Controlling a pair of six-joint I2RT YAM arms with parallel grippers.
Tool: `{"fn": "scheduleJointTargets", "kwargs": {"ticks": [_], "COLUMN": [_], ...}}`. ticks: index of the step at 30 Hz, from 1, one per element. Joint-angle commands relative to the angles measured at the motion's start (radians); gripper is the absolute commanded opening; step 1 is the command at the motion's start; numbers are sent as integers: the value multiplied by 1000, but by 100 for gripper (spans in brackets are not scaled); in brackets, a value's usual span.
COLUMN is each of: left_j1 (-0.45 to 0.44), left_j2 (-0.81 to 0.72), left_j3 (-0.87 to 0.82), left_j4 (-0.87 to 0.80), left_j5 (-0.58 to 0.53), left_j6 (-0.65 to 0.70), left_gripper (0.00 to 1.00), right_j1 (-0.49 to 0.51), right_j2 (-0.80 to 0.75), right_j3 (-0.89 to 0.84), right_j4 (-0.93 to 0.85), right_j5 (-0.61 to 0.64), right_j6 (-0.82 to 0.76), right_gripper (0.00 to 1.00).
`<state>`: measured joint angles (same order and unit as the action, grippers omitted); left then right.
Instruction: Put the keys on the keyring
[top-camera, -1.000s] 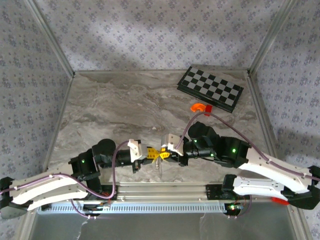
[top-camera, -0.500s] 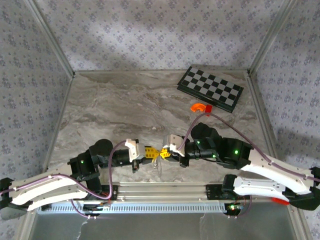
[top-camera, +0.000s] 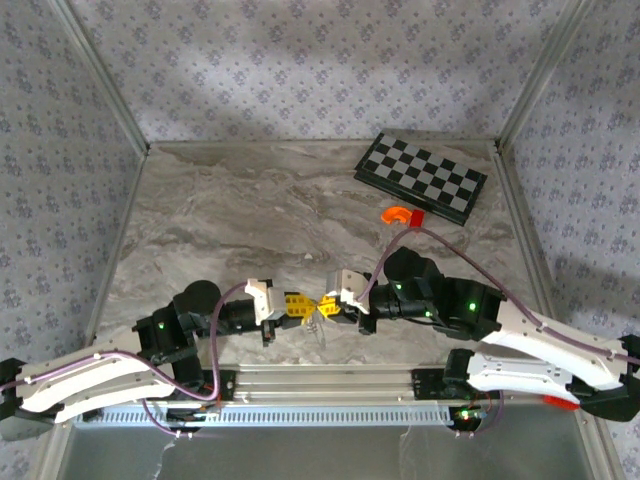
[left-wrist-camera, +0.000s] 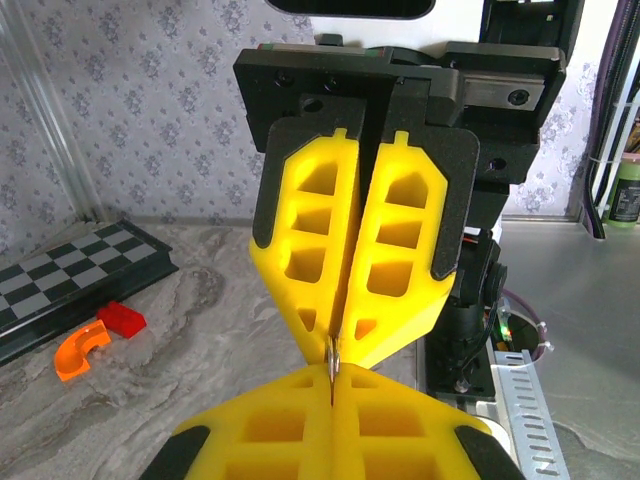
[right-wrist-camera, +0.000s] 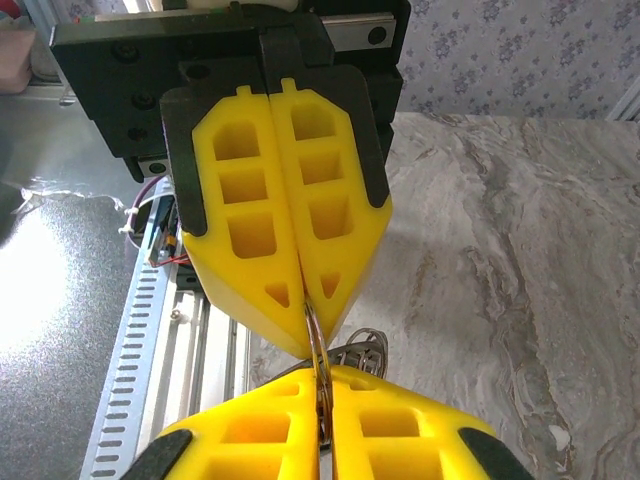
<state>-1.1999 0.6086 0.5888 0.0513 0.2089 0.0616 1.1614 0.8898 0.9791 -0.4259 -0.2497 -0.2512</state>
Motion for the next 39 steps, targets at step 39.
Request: {"fn": "scheduleJointTargets", "kwargs": {"ticks": [39], "left_j1": [-5], "left_j2": [13], "left_j3": [31], "left_j4": [103], "left_j5": [65], "left_j6": [-7], "left_gripper": [0], "right_j1": [-11], "right_j2": [-16], "right_j3": [-47], "right_j4": [8], "right_j5": [10], "right_j6": [26], "right_gripper": [12]}}
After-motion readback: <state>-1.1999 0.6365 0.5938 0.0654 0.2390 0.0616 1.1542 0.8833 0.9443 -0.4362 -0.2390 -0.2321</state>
